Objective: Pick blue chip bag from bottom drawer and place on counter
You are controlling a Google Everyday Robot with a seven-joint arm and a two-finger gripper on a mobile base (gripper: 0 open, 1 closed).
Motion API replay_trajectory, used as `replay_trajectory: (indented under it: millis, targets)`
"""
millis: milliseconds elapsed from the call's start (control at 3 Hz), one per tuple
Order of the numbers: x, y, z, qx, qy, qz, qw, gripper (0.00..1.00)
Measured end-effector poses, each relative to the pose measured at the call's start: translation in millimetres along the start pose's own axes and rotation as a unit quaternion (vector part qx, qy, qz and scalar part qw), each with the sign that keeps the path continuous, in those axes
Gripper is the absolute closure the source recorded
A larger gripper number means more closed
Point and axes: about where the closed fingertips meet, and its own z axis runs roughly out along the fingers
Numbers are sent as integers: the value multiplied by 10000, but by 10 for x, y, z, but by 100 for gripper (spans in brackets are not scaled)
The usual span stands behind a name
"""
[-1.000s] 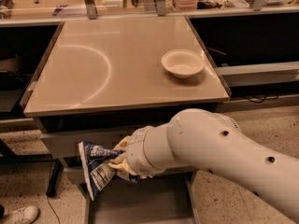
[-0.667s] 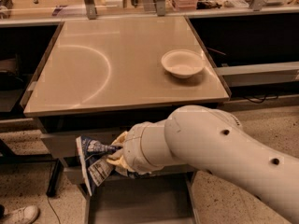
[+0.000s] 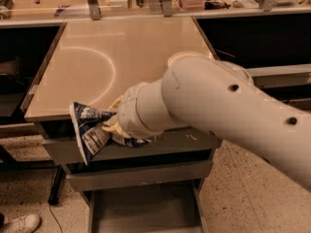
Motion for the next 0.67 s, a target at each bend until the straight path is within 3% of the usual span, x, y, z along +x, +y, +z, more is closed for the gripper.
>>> replay_trajectory:
  millis: [333,667]
  targets:
    - [-288,-418,-61,131,58,-201,9997,100]
    - [-457,-823,47,98,61,-254,9996,100]
